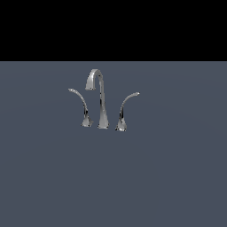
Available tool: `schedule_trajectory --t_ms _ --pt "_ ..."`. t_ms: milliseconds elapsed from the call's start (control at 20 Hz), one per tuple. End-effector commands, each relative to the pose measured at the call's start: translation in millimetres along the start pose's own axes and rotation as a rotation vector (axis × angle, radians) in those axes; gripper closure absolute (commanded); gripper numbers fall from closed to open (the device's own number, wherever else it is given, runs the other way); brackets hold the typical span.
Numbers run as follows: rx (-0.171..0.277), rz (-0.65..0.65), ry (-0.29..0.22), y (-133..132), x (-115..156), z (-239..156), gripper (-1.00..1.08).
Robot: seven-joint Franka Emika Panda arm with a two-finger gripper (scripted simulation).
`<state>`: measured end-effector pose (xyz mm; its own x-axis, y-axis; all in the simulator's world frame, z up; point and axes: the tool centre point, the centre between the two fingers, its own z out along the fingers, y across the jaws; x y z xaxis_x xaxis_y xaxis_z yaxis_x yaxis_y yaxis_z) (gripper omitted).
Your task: Turn on the faucet by rotating a designated handle.
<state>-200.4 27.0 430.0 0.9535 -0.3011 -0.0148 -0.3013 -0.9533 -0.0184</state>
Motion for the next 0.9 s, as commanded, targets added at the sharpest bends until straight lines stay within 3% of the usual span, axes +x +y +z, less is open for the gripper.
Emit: schedule_trajectory --t_ms 0,850 --pt "0.001 0.063 0.001 -8.1 10.5 11.4 1.08" --pt "0.004 0.489 0.006 -42.7 95.7 87.8 1.08"
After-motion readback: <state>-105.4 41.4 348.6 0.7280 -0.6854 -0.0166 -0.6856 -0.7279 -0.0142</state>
